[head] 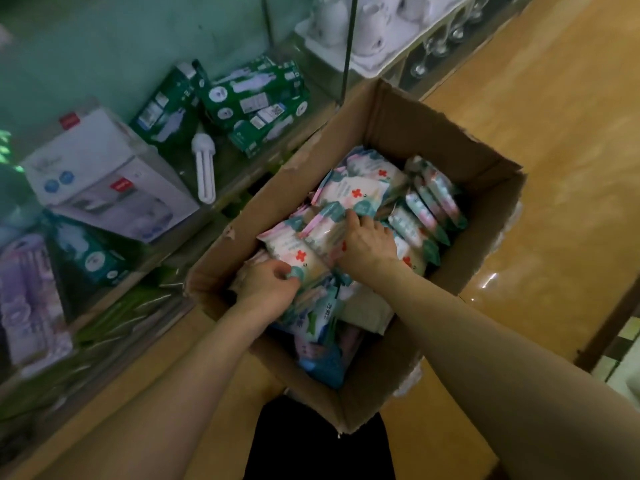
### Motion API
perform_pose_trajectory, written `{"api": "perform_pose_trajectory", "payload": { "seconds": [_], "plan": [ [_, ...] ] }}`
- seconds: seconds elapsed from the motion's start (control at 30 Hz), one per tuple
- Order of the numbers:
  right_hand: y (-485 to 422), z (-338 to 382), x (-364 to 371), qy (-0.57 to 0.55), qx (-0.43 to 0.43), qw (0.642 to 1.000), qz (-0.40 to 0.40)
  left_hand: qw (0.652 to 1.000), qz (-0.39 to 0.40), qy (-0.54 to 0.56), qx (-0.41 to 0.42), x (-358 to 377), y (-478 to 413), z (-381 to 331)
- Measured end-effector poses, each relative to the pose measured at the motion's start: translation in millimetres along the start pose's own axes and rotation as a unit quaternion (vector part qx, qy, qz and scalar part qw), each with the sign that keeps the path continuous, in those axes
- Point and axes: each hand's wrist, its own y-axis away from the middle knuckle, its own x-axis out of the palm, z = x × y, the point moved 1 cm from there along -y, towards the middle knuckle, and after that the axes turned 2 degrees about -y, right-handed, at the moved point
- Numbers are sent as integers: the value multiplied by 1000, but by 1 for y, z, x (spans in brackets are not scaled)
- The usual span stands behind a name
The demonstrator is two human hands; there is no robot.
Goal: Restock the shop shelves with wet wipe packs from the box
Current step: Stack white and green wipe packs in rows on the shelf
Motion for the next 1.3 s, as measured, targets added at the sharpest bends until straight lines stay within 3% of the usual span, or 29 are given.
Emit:
{"api": "perform_pose_trajectory", "payload": {
  "seconds": [0.13, 0.23, 0.3, 0.37, 0.43, 0.5, 0.57, 0.63, 0.77, 0.87, 0.97, 1.07, 1.3],
  "plan": [
    [-4, -6, -10, 22, -35, 999, 8, 998, 7, 63, -14, 5, 4, 4],
    [5, -10, -30, -172, -53, 983, 36, 994, 19, 102, -12, 4, 12, 0],
    [12, -10, -39, -349, -32, 934, 64, 991, 17, 134, 0, 2, 19, -5],
    [18, -6, -42, -500, 7, 861, 99, 981, 31, 193, 10, 0, 26, -10],
    [18, 0, -31, -540, 31, 831, 129, 958, 81, 275, 1, 1, 32, -16],
    [21, 9, -19, -502, 30, 851, 152, 937, 101, 334, -13, 4, 35, -18],
    [20, 14, -8, -455, 22, 875, 166, 940, 94, 328, -30, 3, 37, -18],
    [17, 19, -1, -452, 15, 874, 176, 945, 101, 306, -52, -1, 39, -15],
    [-3, 28, 12, -425, 57, 900, 82, 954, 49, 281, -95, -23, 37, -5],
    [-12, 25, 15, -279, 56, 957, 47, 969, 14, 233, -81, -30, 38, 2],
    [-8, 34, 17, -196, 27, 979, 40, 981, -24, 186, -54, -26, 37, 1],
    [-2, 49, 28, -162, 10, 986, 30, 985, -46, 162, -36, -23, 37, 2],
    [-4, 48, 13, -284, 17, 950, 129, 988, -59, 141, -17, -21, 37, 5]
  ]
}}
